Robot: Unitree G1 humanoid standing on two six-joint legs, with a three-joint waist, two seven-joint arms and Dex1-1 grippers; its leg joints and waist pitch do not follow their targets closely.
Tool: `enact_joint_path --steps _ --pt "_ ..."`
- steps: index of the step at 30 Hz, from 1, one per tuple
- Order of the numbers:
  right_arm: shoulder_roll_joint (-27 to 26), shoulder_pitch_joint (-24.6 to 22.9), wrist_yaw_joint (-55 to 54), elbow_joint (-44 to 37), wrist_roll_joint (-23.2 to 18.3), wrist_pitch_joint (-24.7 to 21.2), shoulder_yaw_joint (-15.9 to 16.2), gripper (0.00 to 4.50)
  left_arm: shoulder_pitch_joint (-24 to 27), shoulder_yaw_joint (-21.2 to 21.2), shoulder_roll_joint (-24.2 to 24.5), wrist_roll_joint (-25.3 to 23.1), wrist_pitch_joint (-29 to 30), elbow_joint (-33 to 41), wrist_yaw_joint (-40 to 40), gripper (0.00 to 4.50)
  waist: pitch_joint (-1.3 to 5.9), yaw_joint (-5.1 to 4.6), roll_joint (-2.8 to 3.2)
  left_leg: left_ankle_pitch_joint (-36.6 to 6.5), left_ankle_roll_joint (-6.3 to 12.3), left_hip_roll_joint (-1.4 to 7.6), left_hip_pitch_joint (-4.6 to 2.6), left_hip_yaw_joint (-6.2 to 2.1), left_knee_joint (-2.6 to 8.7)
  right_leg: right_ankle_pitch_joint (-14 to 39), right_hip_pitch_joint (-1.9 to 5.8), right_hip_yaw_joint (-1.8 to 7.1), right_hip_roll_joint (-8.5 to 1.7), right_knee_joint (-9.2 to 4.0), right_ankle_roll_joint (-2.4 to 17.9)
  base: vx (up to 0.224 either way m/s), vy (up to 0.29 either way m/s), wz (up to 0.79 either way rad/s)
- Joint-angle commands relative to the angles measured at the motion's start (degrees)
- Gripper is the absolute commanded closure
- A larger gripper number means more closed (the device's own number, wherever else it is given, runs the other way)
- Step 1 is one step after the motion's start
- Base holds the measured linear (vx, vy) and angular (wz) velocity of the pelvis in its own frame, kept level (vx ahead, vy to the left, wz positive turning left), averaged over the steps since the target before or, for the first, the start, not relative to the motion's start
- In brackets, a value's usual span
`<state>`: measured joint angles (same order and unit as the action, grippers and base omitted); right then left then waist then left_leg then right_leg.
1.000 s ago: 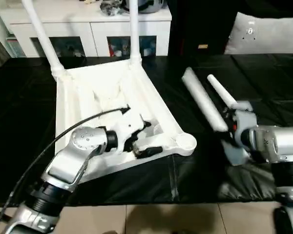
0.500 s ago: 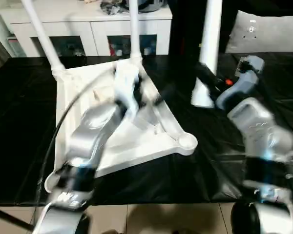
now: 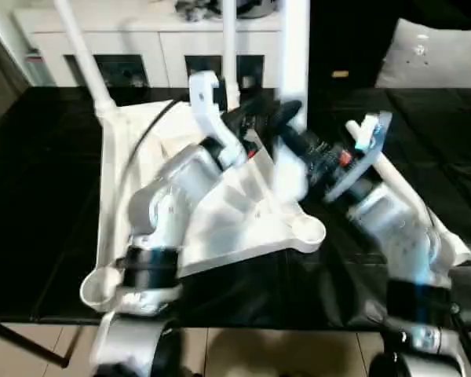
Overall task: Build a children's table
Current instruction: Pick table leg
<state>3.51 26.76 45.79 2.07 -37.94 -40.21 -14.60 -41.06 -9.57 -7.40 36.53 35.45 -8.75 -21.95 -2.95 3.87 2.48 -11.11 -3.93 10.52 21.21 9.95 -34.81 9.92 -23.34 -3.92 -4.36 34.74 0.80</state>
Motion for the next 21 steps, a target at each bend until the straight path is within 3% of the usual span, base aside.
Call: enact_joint_path --steps 1,8,10,14,21 --pt "0.7 0.0 1.8 -2.2 -1.1 0.4 0.8 2.62 -1.0 -1.9 -1.4 2.9 0.7 -0.1 1.4 0.00 4.04 0.45 -1.36 -5.5 5.00 1.47 0.12 -0.40 3.52 15.5 3.58 2.12 -3.27 -4.70 9.6 0.000 0.000 0.00" --pt "1.5 -0.6 2.9 -2.9 -0.7 0.8 1.7 2.62 -1.3 -4.1 -2.6 5.7 3.4 1.9 1.9 0.00 3.99 0.35 -1.45 -4.7 4.81 1.56 0.13 -0.46 3.62 15.9 3.43 2.10 -3.14 -4.73 8.6 0.000 0.000 0.00" --pt "2.2 -1.3 1.2 -2.3 5.0 6.9 5.5 2.62 -1.0 -2.6 -2.2 2.6 -1.4 2.6 3.0 0.29 4.02 0.46 -1.39 -4.5 4.43 1.78 0.24 -0.61 3.65 15.2 3.43 2.08 -3.28 -4.71 8.2 0.000 0.000 0.00" --pt "-0.5 -1.4 -3.4 -0.5 9.5 13.3 6.7 2.62 -1.2 -1.4 -2.7 -1.6 -10.0 2.5 5.4 0.54 3.96 0.11 -1.39 -5.2 4.13 1.74 0.23 -0.60 3.77 15.3 3.37 2.22 -3.33 -4.76 7.5 0.000 0.000 0.00" --pt "-2.1 -2.6 -5.2 -0.1 12.8 18.0 9.8 2.62 -0.6 -1.1 -4.7 -5.0 -16.4 2.6 8.5 1.14 4.07 -0.29 -1.05 -5.3 4.48 1.88 0.20 -0.67 3.86 11.4 3.51 2.23 -3.26 -4.40 9.0 0.000 0.000 0.00"
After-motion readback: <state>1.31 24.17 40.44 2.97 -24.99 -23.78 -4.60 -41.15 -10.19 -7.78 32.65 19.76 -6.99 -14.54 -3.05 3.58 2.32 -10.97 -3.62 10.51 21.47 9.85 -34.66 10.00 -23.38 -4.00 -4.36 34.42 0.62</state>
